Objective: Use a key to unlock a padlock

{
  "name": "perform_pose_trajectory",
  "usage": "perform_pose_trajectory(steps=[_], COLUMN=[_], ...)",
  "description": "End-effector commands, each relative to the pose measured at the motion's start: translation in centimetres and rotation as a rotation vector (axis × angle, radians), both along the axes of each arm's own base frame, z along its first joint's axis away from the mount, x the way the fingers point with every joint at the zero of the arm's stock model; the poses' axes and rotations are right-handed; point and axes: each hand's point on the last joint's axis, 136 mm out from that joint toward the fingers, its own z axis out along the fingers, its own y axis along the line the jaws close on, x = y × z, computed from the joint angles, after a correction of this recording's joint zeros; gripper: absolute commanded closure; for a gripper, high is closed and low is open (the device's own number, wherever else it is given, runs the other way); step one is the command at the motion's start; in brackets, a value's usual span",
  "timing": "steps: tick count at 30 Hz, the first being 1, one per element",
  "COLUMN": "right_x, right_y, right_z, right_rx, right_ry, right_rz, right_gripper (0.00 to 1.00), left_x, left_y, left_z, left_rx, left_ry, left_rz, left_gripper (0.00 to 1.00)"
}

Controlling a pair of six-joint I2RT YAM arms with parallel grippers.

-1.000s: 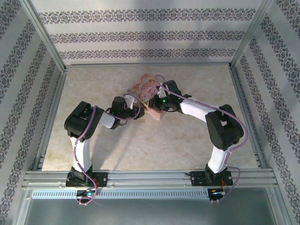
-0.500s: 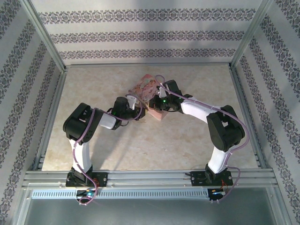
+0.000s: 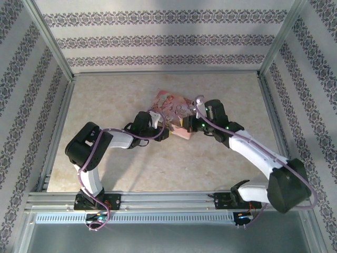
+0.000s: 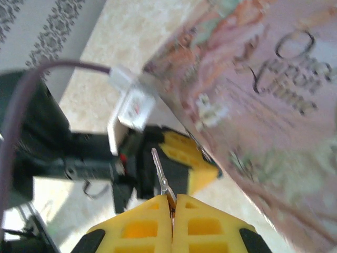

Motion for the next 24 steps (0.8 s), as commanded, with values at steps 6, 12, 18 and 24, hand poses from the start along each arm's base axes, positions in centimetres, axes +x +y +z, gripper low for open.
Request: perform_pose_trajectory(steps=[6,12,18,24], right_x=[-4.5,-6.0,-6.4,-5.5], right_y=[-1.5,-0.8,0.5,1.5], right_z=[-2.8,-4.8,-6.8,-8.4], right_rx=[-0.136,-0.17,-0.199,-0.22], right_ry=[-0.139,-0.246,-0.292,-0.314], right_rz=[0.046,0.063,0.087,0.08], right_gripper=[1.0,1.0,1.0,1.0], left_x=[-0.5,-0.7,-0.7,-0.8], left_y=[-2.3,-2.8,-3.3,-3.4], left_z=[4.1,4.9,6.4,6.8], left_rx=[-0.087,-0.099,-0.15,-0.155], left_ry=[0.054,0.086,0.108,0.133], left_rz=[-0.009,-0.021,-0.016,-0.007], left_gripper=[0.84,0.84,0.84,0.83])
